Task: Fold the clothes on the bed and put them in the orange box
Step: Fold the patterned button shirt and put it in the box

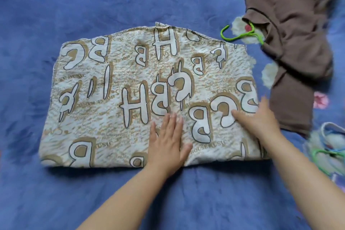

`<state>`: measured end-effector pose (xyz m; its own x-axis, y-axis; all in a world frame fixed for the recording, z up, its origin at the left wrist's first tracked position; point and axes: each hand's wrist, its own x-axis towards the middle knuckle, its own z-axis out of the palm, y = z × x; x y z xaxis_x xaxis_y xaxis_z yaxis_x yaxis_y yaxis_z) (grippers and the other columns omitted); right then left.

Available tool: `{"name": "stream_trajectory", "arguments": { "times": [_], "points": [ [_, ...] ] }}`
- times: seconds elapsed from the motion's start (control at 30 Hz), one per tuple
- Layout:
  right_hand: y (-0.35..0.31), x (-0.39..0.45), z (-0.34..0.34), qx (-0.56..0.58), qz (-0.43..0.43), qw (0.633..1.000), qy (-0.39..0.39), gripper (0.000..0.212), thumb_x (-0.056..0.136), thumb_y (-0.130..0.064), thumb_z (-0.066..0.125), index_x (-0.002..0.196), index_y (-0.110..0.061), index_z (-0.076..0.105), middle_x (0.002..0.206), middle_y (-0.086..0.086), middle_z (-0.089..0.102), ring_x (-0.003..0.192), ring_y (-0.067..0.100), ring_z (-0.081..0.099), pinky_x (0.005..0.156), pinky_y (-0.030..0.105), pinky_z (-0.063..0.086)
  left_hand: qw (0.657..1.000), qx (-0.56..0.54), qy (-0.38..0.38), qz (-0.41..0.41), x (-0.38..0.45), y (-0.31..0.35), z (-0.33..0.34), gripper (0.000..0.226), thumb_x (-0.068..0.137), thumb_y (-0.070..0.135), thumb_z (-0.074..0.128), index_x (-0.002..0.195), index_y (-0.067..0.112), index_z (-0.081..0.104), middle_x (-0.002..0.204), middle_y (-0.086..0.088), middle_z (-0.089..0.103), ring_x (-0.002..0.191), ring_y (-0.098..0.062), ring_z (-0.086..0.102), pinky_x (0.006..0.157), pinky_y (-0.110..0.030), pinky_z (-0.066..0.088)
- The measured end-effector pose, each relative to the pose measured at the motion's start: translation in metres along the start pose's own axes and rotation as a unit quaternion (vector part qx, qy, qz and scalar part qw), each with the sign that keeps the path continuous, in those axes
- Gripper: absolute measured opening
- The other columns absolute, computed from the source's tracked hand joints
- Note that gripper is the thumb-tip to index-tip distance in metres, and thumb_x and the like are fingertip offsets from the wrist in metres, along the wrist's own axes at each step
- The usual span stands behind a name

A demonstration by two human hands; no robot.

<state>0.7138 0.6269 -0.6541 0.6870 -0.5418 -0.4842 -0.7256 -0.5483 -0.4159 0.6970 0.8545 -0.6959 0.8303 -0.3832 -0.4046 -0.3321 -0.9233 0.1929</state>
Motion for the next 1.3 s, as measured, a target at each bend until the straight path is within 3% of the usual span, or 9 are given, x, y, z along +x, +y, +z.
{"name": "stream_trajectory", "arguments": {
  "times": [0.07, 0.2, 0.37, 0.57, 0.87, 1.0, 1.07, 1.13, 1.3],
  "points": [
    [0.015, 0.007, -0.005, 0.157, 0.045, 0.984, -0.068, 0.057, 0.067, -0.037, 0.077, 0.116, -0.013, 0.060, 0.110, 0.008, 0.068, 0.099, 0.025, 0.064, 0.089, 0.038, 0.050, 0.999, 0.041, -0.018, -0.003, 0.001, 0.002, 0.009, 0.079, 0.069, 0.060, -0.015, 0.136, 0.020, -0.027, 0.147, -0.002, -0.029, 0.127, -0.023, -0.043, 0.095, -0.042, -0.035],
    [0.021, 0.009, -0.008, 0.352, 0.067, 0.906, -0.226, 0.039, 0.072, -0.015, 0.073, 0.108, -0.008, 0.059, 0.073, 0.001, 0.073, 0.064, 0.014, 0.070, 0.053, 0.026, 0.056, 1.000, 0.021, -0.016, 0.001, 0.008, 0.000, 0.014, 0.079, 0.065, 0.062, -0.021, 0.133, 0.022, -0.031, 0.137, 0.002, -0.040, 0.122, -0.015, -0.044, 0.093, -0.042, -0.037],
    [0.016, 0.009, -0.005, 0.452, 0.099, 0.845, -0.268, 0.098, 0.006, -0.032, 0.094, 0.096, -0.005, 0.067, 0.083, 0.015, 0.073, 0.072, 0.027, 0.071, 0.055, 0.039, 0.057, 0.993, -0.114, 0.019, -0.004, -0.003, -0.018, -0.010, 0.066, 0.095, 0.052, 0.017, 0.149, 0.019, 0.000, 0.157, 0.004, -0.003, 0.144, -0.009, -0.008, 0.113, -0.028, -0.011],
    [-0.053, -0.025, -0.022, 0.478, -0.053, 0.853, -0.205, 0.012, 0.064, -0.020, 0.080, 0.063, -0.009, 0.075, 0.064, 0.005, 0.071, 0.056, 0.016, 0.068, 0.050, 0.027, 0.055, 0.957, -0.204, 0.147, -0.146, -0.036, -0.097, -0.035, 0.075, 0.085, 0.051, 0.023, 0.145, 0.006, 0.027, 0.152, -0.010, 0.025, 0.143, -0.022, 0.015, 0.116, -0.035, 0.010],
    [-0.221, -0.118, 0.050, 0.380, -0.209, 0.855, -0.286, 0.011, 0.072, -0.008, 0.066, 0.070, -0.011, 0.056, 0.050, -0.009, 0.059, 0.047, 0.004, 0.058, 0.050, 0.015, 0.048, 0.844, -0.381, 0.238, -0.294, -0.076, -0.213, -0.072, 0.048, 0.096, 0.013, 0.044, 0.140, -0.003, 0.031, 0.134, -0.020, 0.047, 0.125, -0.033, 0.041, 0.101, -0.035, 0.027],
    [-0.261, -0.156, 0.124, 0.266, -0.234, 0.871, -0.340, 0.008, 0.083, -0.015, 0.064, 0.079, -0.008, 0.061, 0.097, 0.005, 0.063, 0.085, 0.009, 0.061, 0.077, 0.027, 0.046, 0.734, -0.494, 0.261, -0.386, -0.095, -0.258, -0.069, 0.052, 0.099, 0.021, 0.037, 0.144, 0.002, 0.021, 0.095, -0.005, 0.053, 0.109, -0.029, 0.051, 0.094, -0.034, 0.036],
    [-0.267, -0.168, 0.157, 0.182, -0.250, 0.883, -0.353, 0.032, 0.092, -0.032, 0.053, 0.113, -0.008, 0.061, 0.148, 0.011, 0.030, 0.136, 0.014, 0.029, 0.105, 0.031, 0.028, 0.675, -0.544, 0.263, -0.423, -0.098, -0.278, -0.065, 0.047, 0.100, 0.025, 0.033, 0.141, 0.002, 0.028, 0.102, -0.007, 0.052, 0.105, -0.029, 0.053, 0.091, -0.041, 0.039],
    [-0.263, -0.171, 0.178, 0.125, -0.243, 0.893, -0.357, 0.045, 0.100, -0.036, 0.035, 0.135, -0.009, 0.044, 0.154, 0.014, 0.015, 0.145, 0.021, 0.004, 0.112, 0.033, 0.016, 0.643, -0.593, 0.243, -0.419, -0.100, -0.287, -0.064, 0.033, 0.101, 0.026, 0.029, 0.118, 0.004, 0.046, 0.102, -0.011, 0.055, 0.094, -0.025, 0.053, 0.085, -0.040, 0.041],
    [-0.224, -0.148, 0.185, -0.035, -0.320, 0.911, -0.258, 0.025, 0.100, -0.025, 0.035, 0.091, -0.022, 0.058, 0.153, 0.005, 0.023, 0.143, 0.012, 0.015, 0.104, 0.024, 0.024, 0.735, -0.539, 0.138, -0.388, -0.096, -0.276, -0.061, 0.041, 0.095, 0.041, 0.047, 0.099, 0.002, 0.060, 0.108, -0.019, 0.060, 0.099, -0.027, 0.052, 0.084, -0.033, 0.036]
  ]
}}
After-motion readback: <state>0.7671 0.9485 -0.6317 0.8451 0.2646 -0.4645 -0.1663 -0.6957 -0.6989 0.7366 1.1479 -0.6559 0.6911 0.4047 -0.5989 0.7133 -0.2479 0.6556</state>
